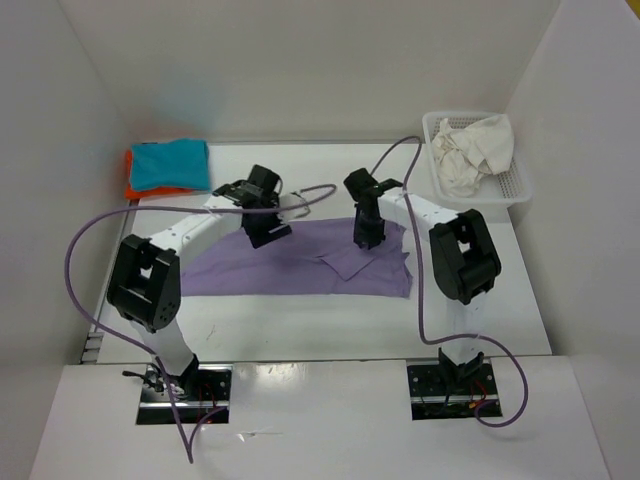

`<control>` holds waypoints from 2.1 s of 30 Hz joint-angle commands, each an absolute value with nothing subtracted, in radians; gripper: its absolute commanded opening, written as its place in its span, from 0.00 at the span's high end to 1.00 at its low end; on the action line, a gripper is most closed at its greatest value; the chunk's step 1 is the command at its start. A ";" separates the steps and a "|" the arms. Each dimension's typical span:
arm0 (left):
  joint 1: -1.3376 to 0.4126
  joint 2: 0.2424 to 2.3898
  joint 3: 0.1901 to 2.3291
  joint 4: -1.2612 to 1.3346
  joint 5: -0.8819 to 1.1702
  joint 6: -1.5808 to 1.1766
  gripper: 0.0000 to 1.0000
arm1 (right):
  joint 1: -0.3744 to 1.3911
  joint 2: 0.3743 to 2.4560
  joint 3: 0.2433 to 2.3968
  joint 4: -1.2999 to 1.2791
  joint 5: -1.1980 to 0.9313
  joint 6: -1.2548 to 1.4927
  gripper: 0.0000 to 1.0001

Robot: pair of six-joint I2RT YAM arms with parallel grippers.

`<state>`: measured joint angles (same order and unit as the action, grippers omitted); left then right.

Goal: Fold and stack the t-shirts
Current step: Fold the other side of the tshirt into a rectangle

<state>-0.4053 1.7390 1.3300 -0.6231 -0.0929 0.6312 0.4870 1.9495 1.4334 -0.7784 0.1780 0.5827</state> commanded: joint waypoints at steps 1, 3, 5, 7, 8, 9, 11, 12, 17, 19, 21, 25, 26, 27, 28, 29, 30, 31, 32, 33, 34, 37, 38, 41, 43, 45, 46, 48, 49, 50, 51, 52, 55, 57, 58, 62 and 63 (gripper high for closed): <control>-0.592 1.678 1.391 -0.620 -0.015 0.762 0.21 | 0.362 1.839 1.422 -0.772 0.196 0.566 0.67; -0.729 1.721 1.400 -0.620 -0.024 0.816 0.21 | 0.312 1.829 1.393 -0.750 0.172 0.555 0.64; -0.805 1.769 1.384 -0.592 -0.046 0.854 0.20 | 0.240 1.815 1.368 -0.726 0.144 0.529 0.59; -0.880 1.813 1.374 -0.543 -0.057 0.867 0.20 | 0.197 1.815 1.359 -0.707 0.092 0.516 0.59; -0.891 1.827 1.384 -0.534 -0.048 0.877 0.20 | 0.163 1.815 1.359 -0.689 0.072 0.505 0.57; -0.891 1.839 1.399 -0.534 -0.032 0.877 0.20 | 0.150 1.815 1.359 -0.689 0.057 0.505 0.57; -0.902 1.873 1.425 -0.525 -0.008 0.877 0.20 | 0.129 1.815 1.350 -0.673 0.032 0.496 0.57; -0.914 1.884 1.436 -0.525 -0.008 0.890 0.20 | 0.129 1.815 1.350 -0.663 0.019 0.495 0.57; -0.954 1.950 1.473 -0.525 0.032 0.934 0.28 | 0.129 1.824 1.350 -0.663 0.009 0.474 0.57; -0.965 1.974 1.483 -0.525 0.032 0.924 0.31 | 0.120 1.824 1.339 -0.652 0.009 0.465 0.57; -0.965 1.994 1.499 -0.506 0.023 0.910 0.35 | 0.111 1.815 1.327 -0.652 0.000 0.465 0.57; -0.965 2.003 1.511 -0.515 0.011 0.910 0.44 | 0.110 1.815 1.316 -0.643 -0.011 0.465 0.57; -0.965 2.003 1.511 -0.515 0.011 0.919 0.44 | 0.110 1.815 1.316 -0.643 -0.011 0.465 0.57; -0.965 2.003 1.497 -0.515 0.011 0.919 0.44 | 0.110 1.815 1.307 -0.643 -0.020 0.465 0.57; -0.965 2.003 1.488 -0.515 0.011 0.919 0.44 | 0.110 1.815 1.307 -0.634 -0.020 0.465 0.57; -0.965 2.012 1.488 -0.506 0.011 0.929 0.44 | 0.101 1.815 1.307 -0.634 -0.020 0.465 0.57; -0.965 2.013 1.476 -0.506 0.000 0.930 0.44 | 0.101 1.815 1.307 -0.634 -0.020 0.465 0.57; -0.965 2.013 1.476 -0.497 0.000 0.939 0.44 | 0.101 1.815 1.307 -0.634 -0.029 0.465 0.57; -0.965 2.013 1.476 -0.497 0.000 0.939 0.44 | 0.101 1.815 1.307 -0.634 -0.029 0.465 0.57; -0.965 2.013 1.476 -0.497 0.000 0.939 0.44 | 0.101 1.815 1.307 -0.634 -0.029 0.465 0.57; -0.965 2.022 1.476 -0.497 0.000 0.939 0.44 | 0.092 1.815 1.307 -0.634 -0.029 0.465 0.57; -0.965 2.033 1.485 -0.497 0.009 0.939 0.44 | 0.081 1.824 1.307 -0.624 -0.029 0.456 0.57; -0.965 2.042 1.485 -0.486 0.009 0.939 0.44 | 0.081 1.824 1.307 -0.624 -0.029 0.456 0.57; -0.965 2.051 1.485 -0.466 0.009 0.939 0.48 | 0.081 1.833 1.327 -0.624 -0.043 0.437 0.57; -0.965 2.051 1.485 -0.466 0.009 0.930 0.53 | 0.081 1.842 1.327 -0.624 -0.057 0.427 0.57; -0.965 2.051 1.485 -0.466 0.000 0.930 0.60 | 0.081 1.853 1.327 -0.624 -0.067 0.426 0.57; -0.965 2.051 1.485 -0.466 0.000 0.930 0.63 | 0.081 1.853 1.327 -0.624 -0.080 0.426 0.57; -0.965 2.051 1.474 -0.457 -0.021 0.919 0.76 | 0.081 1.844 1.318 -0.624 -0.095 0.426 0.57; -0.965 2.051 1.464 -0.445 -0.021 0.919 0.81 | 0.081 1.844 1.309 -0.624 -0.104 0.426 0.57; -0.965 2.051 1.454 -0.436 -0.032 0.919 0.86 | 0.081 1.835 1.308 -0.624 -0.104 0.426 0.57; -0.965 2.051 1.454 -0.436 -0.032 0.908 0.90 | 0.081 1.835 1.299 -0.624 -0.104 0.426 0.57; -0.965 2.051 1.454 -0.436 -0.043 0.908 0.96 | 0.081 1.835 1.299 -0.624 -0.104 0.426 0.57; -0.965 2.051 1.454 -0.426 -0.052 0.899 0.99 | 0.081 1.816 1.290 -0.624 -0.104 0.426 0.57; -0.965 2.042 1.454 -0.426 -0.052 0.888 1.00 | 0.081 1.816 1.281 -0.624 -0.104 0.426 0.57; -0.965 2.042 1.454 -0.426 -0.052 0.879 1.00 | 0.081 1.806 1.281 -0.624 -0.104 0.426 0.57; -0.956 2.020 1.463 -0.416 -0.063 0.832 1.00 | 0.091 1.796 1.272 -0.624 -0.114 0.417 0.56; -0.956 2.020 1.463 -0.416 -0.063 0.804 1.00 | 0.091 1.787 1.263 -0.633 -0.114 0.417 0.52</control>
